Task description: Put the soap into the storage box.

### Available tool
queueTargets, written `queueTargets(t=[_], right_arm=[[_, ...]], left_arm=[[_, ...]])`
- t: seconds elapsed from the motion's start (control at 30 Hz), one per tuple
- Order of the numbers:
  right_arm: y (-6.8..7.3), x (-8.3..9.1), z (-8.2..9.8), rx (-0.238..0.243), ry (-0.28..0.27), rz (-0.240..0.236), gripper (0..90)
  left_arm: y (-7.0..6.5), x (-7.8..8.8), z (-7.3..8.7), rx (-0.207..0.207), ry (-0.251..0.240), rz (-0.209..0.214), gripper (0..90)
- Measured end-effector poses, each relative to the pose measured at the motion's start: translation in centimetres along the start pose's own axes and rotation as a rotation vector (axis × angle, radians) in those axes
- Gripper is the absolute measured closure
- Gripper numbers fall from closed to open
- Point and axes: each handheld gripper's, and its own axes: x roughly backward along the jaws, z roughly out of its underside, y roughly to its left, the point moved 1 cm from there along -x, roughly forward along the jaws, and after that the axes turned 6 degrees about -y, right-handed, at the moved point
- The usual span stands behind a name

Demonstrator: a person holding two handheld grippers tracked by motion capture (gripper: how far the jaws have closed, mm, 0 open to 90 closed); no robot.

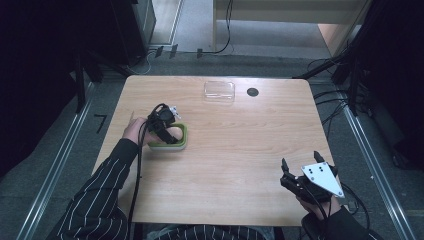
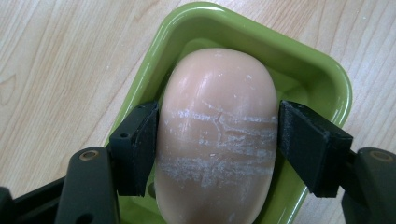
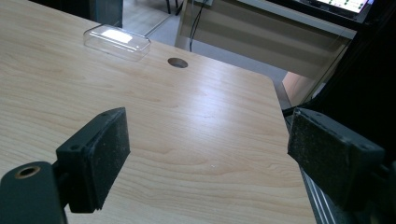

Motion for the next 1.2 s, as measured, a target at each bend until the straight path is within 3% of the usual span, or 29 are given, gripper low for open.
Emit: queueTargets(t=[0.1, 0.17, 0.33, 0.5, 0.83, 1.2], right_arm=[[0.0, 0.0, 0.0, 0.0, 0.0, -0.001, 13.6], [0.0, 0.0, 0.0, -0.001, 0.0, -0.001, 13.6], [0.0, 0.0, 0.0, -0.001, -0.001, 0.0, 13.6], [0.0, -0.1, 0.0, -0.003, -0.002, -0.001, 13.6], [0.0, 0.0, 0.0, -0.002, -0.001, -0.002, 13.6], [0.0, 0.2, 0.0, -0.01, -0.001, 0.005, 13.6]], left_arm=[[0.0, 0.4, -0.1, -0.007, -0.023, -0.017, 26.9], [0.0, 0.7, -0.2, -0.007, -0.021, -0.025, 18.3], [-0.2, 0.9, -0.3, -0.004, -0.026, -0.025, 14.5], [-0.6, 1.5, -0.2, -0.004, -0.002, -0.009, 13.1], [-1.4, 3.1, 0.2, 0.016, 0.043, -0.043, 7.4], [-2.8, 4.3, 1.0, 0.052, 0.068, -0.052, 6.1]])
